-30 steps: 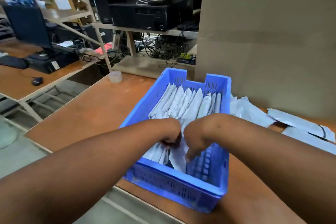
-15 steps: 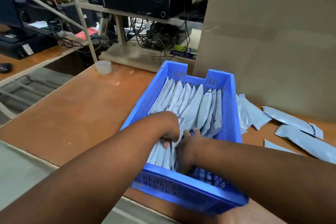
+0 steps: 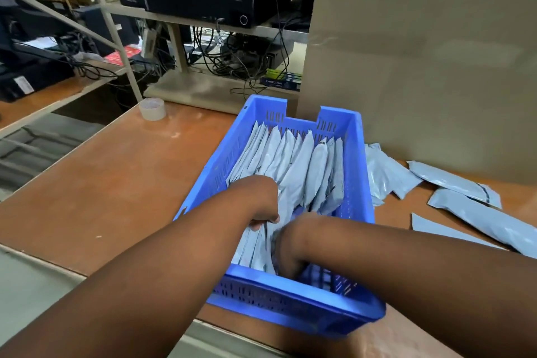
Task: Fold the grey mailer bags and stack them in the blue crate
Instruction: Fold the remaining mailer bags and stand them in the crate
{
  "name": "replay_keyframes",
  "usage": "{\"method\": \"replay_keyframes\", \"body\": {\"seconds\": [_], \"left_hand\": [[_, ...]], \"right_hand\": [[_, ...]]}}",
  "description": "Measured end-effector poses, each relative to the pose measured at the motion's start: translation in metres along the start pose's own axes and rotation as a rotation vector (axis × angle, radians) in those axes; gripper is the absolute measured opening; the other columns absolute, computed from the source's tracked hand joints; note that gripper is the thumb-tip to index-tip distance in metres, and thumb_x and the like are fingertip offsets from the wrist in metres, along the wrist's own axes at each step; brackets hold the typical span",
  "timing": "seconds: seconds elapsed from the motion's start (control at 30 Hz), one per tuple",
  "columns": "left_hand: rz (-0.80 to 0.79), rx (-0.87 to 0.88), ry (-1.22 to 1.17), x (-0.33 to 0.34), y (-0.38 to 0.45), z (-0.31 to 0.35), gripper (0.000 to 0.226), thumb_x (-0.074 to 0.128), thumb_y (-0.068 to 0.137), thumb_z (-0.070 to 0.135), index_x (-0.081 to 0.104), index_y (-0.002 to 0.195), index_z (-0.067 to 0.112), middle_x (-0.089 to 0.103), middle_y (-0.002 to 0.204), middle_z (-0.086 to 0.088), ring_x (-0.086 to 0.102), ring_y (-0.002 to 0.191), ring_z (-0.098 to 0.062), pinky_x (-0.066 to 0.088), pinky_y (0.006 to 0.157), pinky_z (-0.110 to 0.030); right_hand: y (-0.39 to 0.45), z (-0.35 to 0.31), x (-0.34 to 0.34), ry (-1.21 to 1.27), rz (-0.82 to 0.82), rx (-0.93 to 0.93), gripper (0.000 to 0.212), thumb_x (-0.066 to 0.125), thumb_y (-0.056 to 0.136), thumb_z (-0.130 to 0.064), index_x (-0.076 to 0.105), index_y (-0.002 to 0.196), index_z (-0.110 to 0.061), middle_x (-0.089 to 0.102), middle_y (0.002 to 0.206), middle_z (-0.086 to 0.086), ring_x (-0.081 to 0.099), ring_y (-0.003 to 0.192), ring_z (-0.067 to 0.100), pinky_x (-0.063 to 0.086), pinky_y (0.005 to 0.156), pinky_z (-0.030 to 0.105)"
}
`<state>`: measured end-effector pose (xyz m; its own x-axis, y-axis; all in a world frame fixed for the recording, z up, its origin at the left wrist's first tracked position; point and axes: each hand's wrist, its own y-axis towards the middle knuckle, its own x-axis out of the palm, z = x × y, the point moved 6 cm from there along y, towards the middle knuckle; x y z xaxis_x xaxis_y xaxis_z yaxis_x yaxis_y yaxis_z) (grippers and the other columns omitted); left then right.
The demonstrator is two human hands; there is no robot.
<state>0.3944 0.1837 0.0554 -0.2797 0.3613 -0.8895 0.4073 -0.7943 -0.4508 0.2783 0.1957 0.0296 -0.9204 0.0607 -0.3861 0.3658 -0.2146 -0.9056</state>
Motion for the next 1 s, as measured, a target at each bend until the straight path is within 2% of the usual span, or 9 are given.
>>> {"method": "replay_keyframes", "body": {"seconds": [0.07,0.17,0.23,0.37,0.43,0.5,0.67,0.9,1.0], "left_hand": [[0.002,0.003,0.016,-0.001,0.0,0.002,0.051,0.07,0.09,0.042,0.069,0.05,0.01,0.072,0.056,0.002,0.064,0.05,-0.013,0.057,0.069,-0.026],[-0.021,-0.037,-0.013,0.002,-0.002,0.004,0.052,0.071,0.089,0.042,0.066,0.048,0.011,0.072,0.056,0.0,0.065,0.051,-0.014,0.061,0.076,-0.03],[-0.043,-0.063,-0.006,0.002,-0.004,0.008,0.052,0.07,0.089,0.042,0.066,0.048,0.011,0.072,0.056,0.0,0.068,0.053,-0.016,0.063,0.079,-0.034],[0.014,-0.116,0.025,-0.018,-0.011,0.016,0.038,0.069,0.085,0.044,0.07,0.066,0.012,0.072,0.055,0.003,0.072,0.057,-0.015,0.06,0.068,-0.031],[0.048,-0.09,0.014,-0.034,-0.015,0.029,0.038,0.07,0.086,0.047,0.071,0.075,0.01,0.073,0.058,0.002,0.07,0.055,-0.014,0.057,0.064,-0.032],[0.062,-0.04,-0.094,-0.049,-0.02,0.047,0.038,0.072,0.091,0.044,0.069,0.082,0.007,0.076,0.064,-0.002,0.072,0.058,-0.019,0.061,0.072,-0.036],[0.137,0.102,-0.276,-0.087,-0.032,0.109,0.026,0.07,0.097,0.036,0.068,0.083,0.015,0.078,0.076,0.001,0.072,0.063,-0.014,0.059,0.068,-0.035],[0.418,0.323,0.092,-0.118,-0.011,0.24,0.031,0.061,0.1,0.049,0.056,0.074,0.033,0.062,0.077,0.01,0.06,0.079,-0.014,0.05,0.071,-0.036],[0.427,0.428,0.098,-0.101,0.011,0.311,0.028,0.061,0.097,0.05,0.058,0.076,0.031,0.063,0.076,0.009,0.057,0.076,-0.012,0.047,0.07,-0.033]], "right_hand": [[0.004,-0.001,0.004,0.02,-0.012,-0.05,0.039,0.056,0.106,-0.037,0.07,0.079,-0.013,0.072,0.084,0.005,0.066,0.077,0.026,0.056,0.081,0.038],[0.008,-0.003,0.004,-0.063,0.125,0.039,0.028,0.062,0.102,-0.038,0.074,0.119,-0.02,0.071,0.118,0.004,0.068,0.109,0.032,0.055,0.092,0.052],[0.004,0.0,0.006,0.134,0.28,-0.033,0.035,0.062,0.104,-0.034,0.069,0.135,-0.02,0.069,0.131,0.012,0.065,0.121,0.04,0.055,0.093,0.053],[-0.034,0.008,0.007,0.4,0.364,-0.224,0.032,0.059,0.107,-0.02,0.067,0.135,-0.008,0.07,0.124,0.017,0.063,0.101,0.035,0.053,0.078,0.037],[-0.053,0.017,0.012,0.266,0.314,-0.266,0.035,0.055,0.11,-0.023,0.065,0.138,-0.003,0.07,0.11,0.013,0.052,0.097,0.028,0.041,0.065,0.035],[-0.075,0.04,0.012,0.038,0.412,-0.264,0.044,0.053,0.11,-0.043,0.069,0.129,-0.006,0.061,0.085,0.006,0.052,0.094,0.03,0.036,0.074,0.032],[-0.116,0.13,0.031,0.015,0.61,-0.198,0.053,0.046,0.101,-0.07,0.063,0.126,-0.026,0.069,0.104,-0.002,0.059,0.093,0.024,0.046,0.099,0.046],[-0.159,0.281,0.128,0.377,0.932,-0.156,0.058,0.049,0.098,-0.071,0.054,0.147,-0.041,0.057,0.151,-0.013,0.056,0.134,0.019,0.048,0.109,0.046],[-0.143,0.347,0.208,0.58,0.994,-0.003,0.069,0.041,0.089,-0.079,0.058,0.143,-0.04,0.063,0.142,-0.012,0.061,0.129,0.019,0.051,0.104,0.043]]}}
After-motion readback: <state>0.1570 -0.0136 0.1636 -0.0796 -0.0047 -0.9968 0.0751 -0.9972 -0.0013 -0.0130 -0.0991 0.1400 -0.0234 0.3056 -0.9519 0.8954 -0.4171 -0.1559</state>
